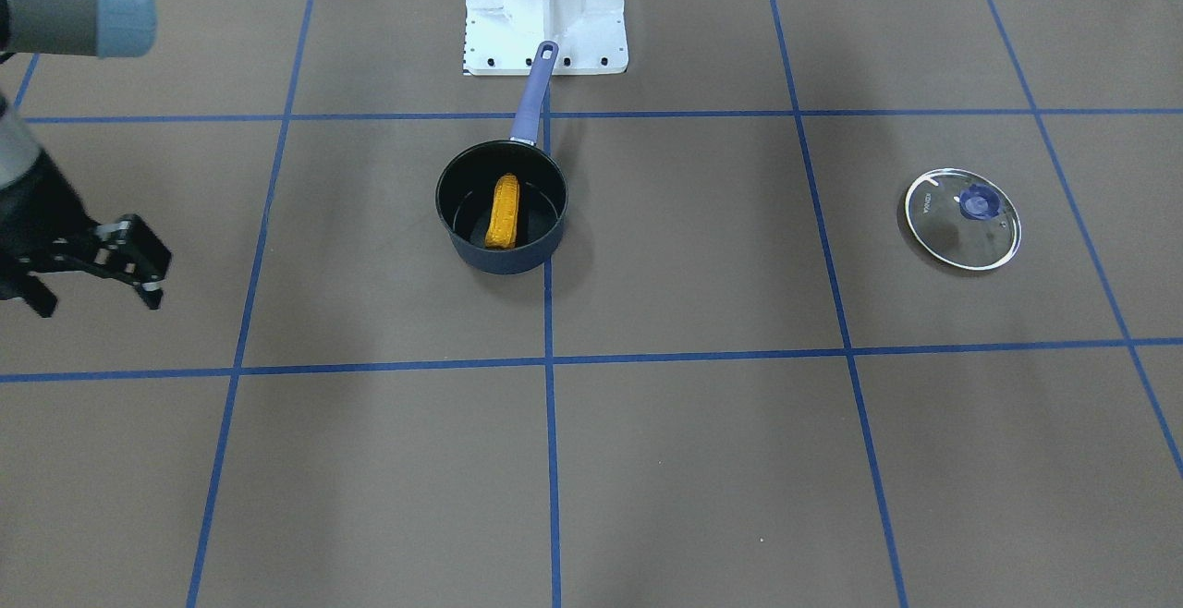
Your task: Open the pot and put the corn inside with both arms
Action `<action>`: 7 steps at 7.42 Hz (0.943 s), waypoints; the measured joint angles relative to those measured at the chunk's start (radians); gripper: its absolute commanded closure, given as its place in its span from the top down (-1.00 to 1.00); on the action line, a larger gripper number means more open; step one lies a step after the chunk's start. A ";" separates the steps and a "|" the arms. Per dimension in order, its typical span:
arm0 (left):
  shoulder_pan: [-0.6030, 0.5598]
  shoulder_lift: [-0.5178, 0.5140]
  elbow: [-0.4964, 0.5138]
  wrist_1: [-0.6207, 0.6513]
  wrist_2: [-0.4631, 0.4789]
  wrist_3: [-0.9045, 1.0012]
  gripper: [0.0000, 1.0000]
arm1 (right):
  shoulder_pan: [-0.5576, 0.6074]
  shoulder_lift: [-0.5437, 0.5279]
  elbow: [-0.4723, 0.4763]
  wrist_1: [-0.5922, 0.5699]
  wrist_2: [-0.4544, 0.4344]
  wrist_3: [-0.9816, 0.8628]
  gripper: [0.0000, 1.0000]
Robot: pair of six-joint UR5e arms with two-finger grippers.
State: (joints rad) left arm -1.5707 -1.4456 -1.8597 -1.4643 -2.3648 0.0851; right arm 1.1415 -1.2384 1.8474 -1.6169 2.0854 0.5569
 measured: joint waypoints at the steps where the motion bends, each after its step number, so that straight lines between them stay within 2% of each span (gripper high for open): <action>1: -0.001 0.002 -0.001 -0.005 -0.001 0.002 0.98 | 0.102 -0.076 -0.003 -0.016 0.047 -0.181 1.00; 3: -0.001 0.019 0.000 -0.023 -0.003 0.006 0.98 | 0.279 -0.211 -0.032 -0.023 0.129 -0.456 1.00; 4: 0.000 0.025 -0.002 -0.027 -0.003 0.005 0.98 | 0.344 -0.274 -0.040 -0.023 0.156 -0.527 1.00; 7: -0.001 0.035 -0.003 -0.035 -0.002 0.001 0.98 | 0.441 -0.422 -0.044 -0.013 0.166 -0.578 1.00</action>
State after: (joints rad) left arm -1.5715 -1.4107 -1.8624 -1.4996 -2.3672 0.0858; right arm 1.5828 -1.6603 1.8038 -1.6301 2.2517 -0.0208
